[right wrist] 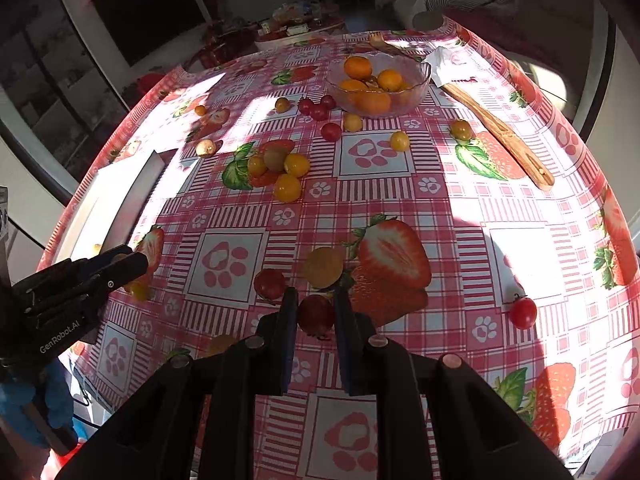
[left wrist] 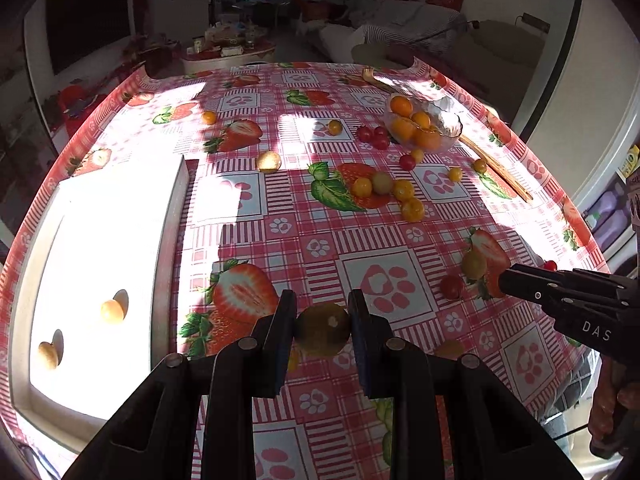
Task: Organize fruits
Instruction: 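Grasp another yellow-green fruit with the left tool while the right tool grasps a red cherry tomato, then carry both fruits over the white tray and open both tools to release them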
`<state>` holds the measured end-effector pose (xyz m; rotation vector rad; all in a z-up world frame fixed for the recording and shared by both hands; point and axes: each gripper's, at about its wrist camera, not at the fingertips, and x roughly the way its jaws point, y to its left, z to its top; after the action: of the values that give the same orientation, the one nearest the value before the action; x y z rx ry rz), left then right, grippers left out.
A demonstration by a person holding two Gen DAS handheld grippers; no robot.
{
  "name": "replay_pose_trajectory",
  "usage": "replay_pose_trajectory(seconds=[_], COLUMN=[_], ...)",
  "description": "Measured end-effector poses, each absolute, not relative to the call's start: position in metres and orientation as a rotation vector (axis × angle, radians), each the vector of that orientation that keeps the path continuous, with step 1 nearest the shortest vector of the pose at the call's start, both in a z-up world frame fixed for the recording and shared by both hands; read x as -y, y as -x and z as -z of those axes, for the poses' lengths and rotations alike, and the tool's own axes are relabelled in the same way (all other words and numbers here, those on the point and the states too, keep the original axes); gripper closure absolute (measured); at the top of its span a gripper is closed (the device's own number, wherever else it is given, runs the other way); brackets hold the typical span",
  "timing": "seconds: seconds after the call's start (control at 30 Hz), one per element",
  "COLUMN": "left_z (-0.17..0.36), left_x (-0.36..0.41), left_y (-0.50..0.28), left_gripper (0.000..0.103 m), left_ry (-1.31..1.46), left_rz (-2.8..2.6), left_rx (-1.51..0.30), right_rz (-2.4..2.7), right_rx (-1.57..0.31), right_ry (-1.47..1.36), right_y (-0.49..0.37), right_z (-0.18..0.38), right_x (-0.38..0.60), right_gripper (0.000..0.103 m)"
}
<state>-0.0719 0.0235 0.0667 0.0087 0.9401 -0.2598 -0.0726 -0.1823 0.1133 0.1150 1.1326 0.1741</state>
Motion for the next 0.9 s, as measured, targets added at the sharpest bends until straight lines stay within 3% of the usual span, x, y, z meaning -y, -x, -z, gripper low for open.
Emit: replay_pose_trajectory(seconds=[0.43, 0.9], left_z=[-0.079, -0.046], left_x=[-0.113, -0.206], left_y=[0.094, 0.110], left_gripper=[0.075, 0.075], left_ry=[0.061, 0.092], left_rz=[0.102, -0.123], left_rx=[-0.889, -0.953], right_rz=[-0.330, -0.575], right_rx=[-1.144, -1.187], right_ry=[-0.062, 0.030], right_y=[0.055, 0.042], right_z=[-0.125, -0.125], right_x=[0.098, -0.040], right_gripper=[0.083, 0.083])
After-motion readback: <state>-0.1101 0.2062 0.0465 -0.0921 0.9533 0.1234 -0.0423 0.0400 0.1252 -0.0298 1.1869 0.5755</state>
